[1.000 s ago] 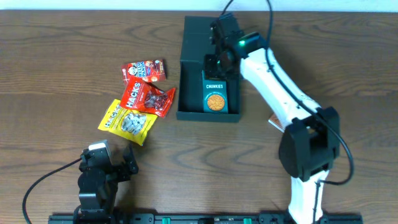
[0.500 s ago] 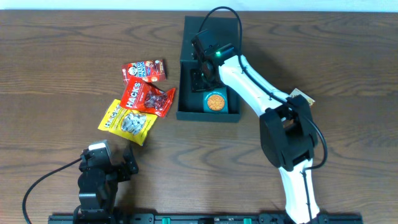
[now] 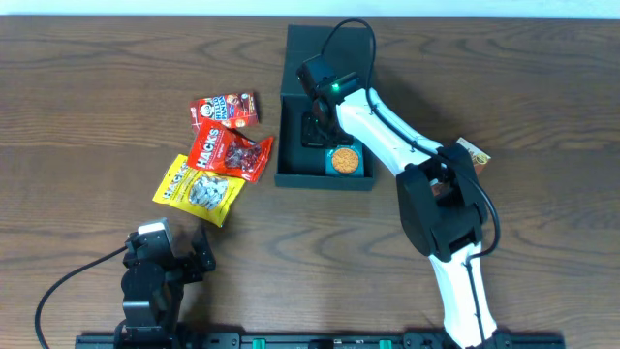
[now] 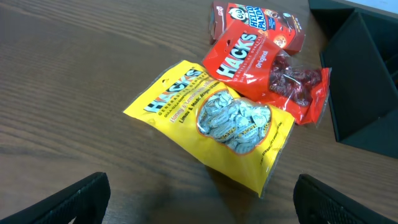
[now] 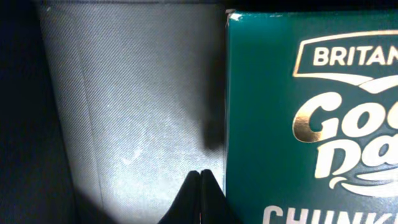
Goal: Pack container
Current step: 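Open the right gripper and lift it out of the green box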
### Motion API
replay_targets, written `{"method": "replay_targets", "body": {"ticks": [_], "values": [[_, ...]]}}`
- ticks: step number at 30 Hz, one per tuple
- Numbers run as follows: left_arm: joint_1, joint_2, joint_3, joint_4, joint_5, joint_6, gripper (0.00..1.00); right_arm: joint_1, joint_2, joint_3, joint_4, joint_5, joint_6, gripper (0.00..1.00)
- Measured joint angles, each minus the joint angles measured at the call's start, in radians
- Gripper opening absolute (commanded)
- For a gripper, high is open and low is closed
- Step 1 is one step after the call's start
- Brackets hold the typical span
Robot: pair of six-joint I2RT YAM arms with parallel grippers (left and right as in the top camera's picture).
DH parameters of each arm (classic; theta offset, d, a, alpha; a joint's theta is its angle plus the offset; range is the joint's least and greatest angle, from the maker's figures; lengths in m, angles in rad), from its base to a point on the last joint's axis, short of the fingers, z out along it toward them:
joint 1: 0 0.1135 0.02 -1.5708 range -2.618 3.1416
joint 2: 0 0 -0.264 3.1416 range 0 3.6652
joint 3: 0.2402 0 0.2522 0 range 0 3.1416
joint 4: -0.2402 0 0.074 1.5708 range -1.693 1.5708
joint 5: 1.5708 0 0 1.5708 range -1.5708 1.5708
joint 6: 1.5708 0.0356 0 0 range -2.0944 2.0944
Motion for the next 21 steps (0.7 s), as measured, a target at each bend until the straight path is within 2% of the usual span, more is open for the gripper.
{"method": "replay_targets", "body": {"ticks": [10,21], "values": [[0.000,0.000,0.000,0.000,0.000,0.000,0.95,-0.003,0.000,0.000,-0.004,0.047,0.091,0.01],[0.000,0.000,0.000,0.000,0.000,0.000,0.95,-0.005,0.000,0.002,-0.073,0.058,0.030,0.01]]}}
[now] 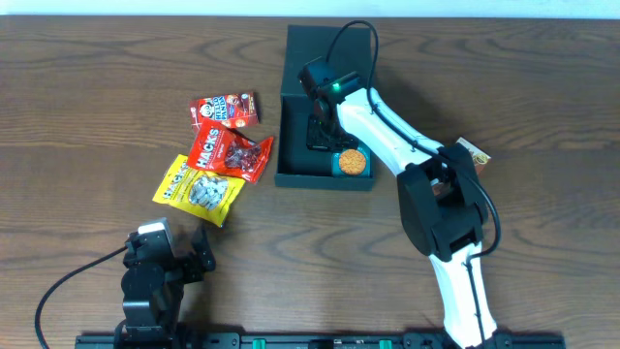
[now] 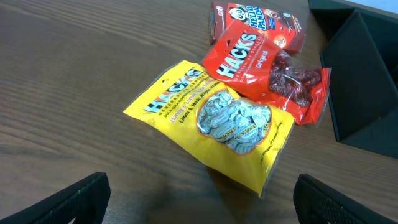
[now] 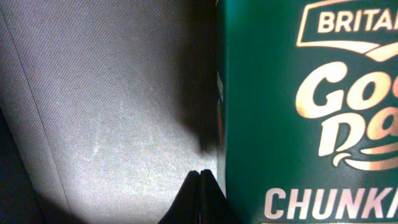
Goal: Pack container
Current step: 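Open the right gripper and lift it out of the green box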
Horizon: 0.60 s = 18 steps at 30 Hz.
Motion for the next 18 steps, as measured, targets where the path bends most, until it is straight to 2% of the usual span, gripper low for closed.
{"method": "replay_targets", "body": {"ticks": [7,12,18], "values": [[0.000,0.000,0.000,0.000,0.000,0.000,0.95,-0.006,0.000,0.087,-0.055,-0.002,-0.026,0.01],[0.000,0.000,0.000,0.000,0.000,0.000,0.95,-0.029,-0.030,0.249,-0.219,0.063,-0.024,0.01],[0.000,0.000,0.000,0.000,0.000,0.000,0.95,-0.117,-0.159,0.275,-0.438,0.171,0.004,0.01]]}}
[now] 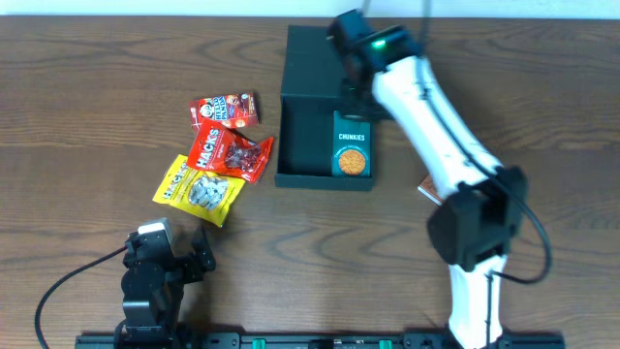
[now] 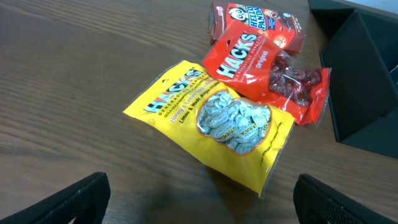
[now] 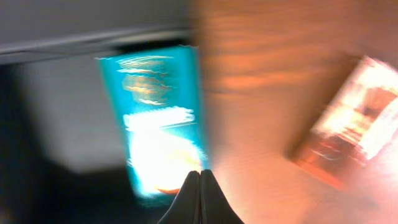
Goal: Pack container
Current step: 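Open the right gripper and lift it out of the green box, then lower the right gripper onto the Pocky box and grasp it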
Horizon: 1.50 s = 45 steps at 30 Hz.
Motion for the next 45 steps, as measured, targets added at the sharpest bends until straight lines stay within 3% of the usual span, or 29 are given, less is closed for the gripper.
{"method": "replay_targets", "body": {"ticks": [5,15,23,30,41,45], "values": [[0.000,0.000,0.000,0.000,0.000,0.000,0.95,-0.086,-0.036,0.004,-0.116,0.051,0.024,0.02],[0.000,0.000,0.000,0.000,0.000,0.000,0.95,-0.106,-0.036,-0.013,-0.208,0.094,0.034,0.01],[0.000,0.000,0.000,0.000,0.000,0.000,0.95,-0.231,-0.040,-0.146,-0.045,-0.041,-0.046,0.01],[0.000,0.000,0.000,0.001,0.000,0.000,0.95,-0.269,-0.169,-0.396,0.103,-0.115,-0.080,0.01],[0.000,0.000,0.000,0.000,0.000,0.000,0.95,-0.380,-0.347,-0.776,0.296,-0.206,-0.016,0.01],[0.000,0.000,0.000,0.000,0.000,0.000,0.95,-0.401,-0.354,-0.846,0.337,-0.224,0.051,0.11]]}}
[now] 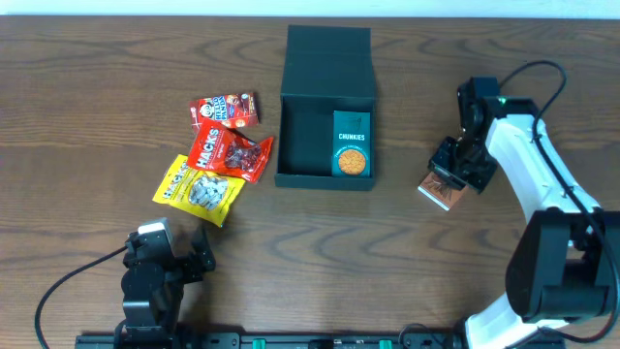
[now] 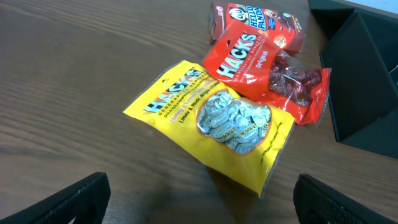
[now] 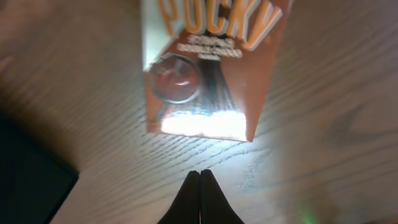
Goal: Pack container
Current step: 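Lower the right gripper onto the Pocky box and grasp it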
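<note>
The black container (image 1: 302,145) stands open at mid-table, with a teal Chunkies cookie pack (image 1: 351,142) lying flat along its right side. An orange Pocky box (image 3: 208,68) lies on the table to the right (image 1: 442,188). My right gripper (image 3: 199,180) hangs just above the wood beside it, shut and empty; the overhead view shows this gripper (image 1: 463,160) over the box's far end. My left gripper (image 2: 199,202) rests open at the front left (image 1: 179,250), short of the yellow Hacks bag (image 2: 214,121).
Left of the container lie the red Hacks bag (image 1: 230,153) and a red Hello Panda box (image 1: 225,109), overlapping the yellow bag (image 1: 199,190). The container's lid (image 1: 329,56) stands open at the back. The right arm's cable arcs over the table's right side.
My right gripper has moved from above the container's back right corner to the Pocky box on the right, still shut. The left arm and the snacks on the left have not moved.
My right gripper was shut inside the container, beside the teal cookie pack, at the first two moments. Then it was up over the container's back edge, the pack lying flat along the right wall. Now it is over the Pocky box.
</note>
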### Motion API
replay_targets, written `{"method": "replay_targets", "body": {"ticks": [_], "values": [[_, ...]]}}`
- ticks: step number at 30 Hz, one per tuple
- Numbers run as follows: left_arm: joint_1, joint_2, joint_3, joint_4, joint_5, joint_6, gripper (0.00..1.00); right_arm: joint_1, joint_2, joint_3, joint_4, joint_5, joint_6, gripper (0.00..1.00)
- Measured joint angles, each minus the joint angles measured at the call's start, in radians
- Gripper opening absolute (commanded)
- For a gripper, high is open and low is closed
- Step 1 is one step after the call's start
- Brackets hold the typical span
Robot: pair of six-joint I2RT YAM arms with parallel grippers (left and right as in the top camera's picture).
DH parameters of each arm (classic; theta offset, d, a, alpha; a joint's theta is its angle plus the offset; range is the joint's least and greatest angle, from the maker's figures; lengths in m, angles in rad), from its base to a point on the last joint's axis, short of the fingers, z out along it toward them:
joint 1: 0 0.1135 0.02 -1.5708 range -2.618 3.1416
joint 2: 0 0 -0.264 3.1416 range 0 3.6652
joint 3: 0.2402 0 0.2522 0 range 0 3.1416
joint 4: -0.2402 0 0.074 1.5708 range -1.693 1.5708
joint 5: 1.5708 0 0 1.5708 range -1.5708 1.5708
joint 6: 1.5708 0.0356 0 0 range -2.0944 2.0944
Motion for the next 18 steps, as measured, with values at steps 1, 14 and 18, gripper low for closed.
{"method": "replay_targets", "body": {"ticks": [1,14,18], "values": [[0.000,0.000,0.000,0.000,0.000,0.000,0.95,0.000,0.000,-0.014,0.014,-0.003,0.016,0.19],[0.000,0.000,0.000,0.000,0.000,0.000,0.95,-0.044,0.000,-0.060,0.107,0.025,0.153,0.99],[0.000,0.000,0.000,0.000,0.000,0.000,0.95,-0.062,0.000,-0.068,0.173,0.043,0.156,0.99]]}}
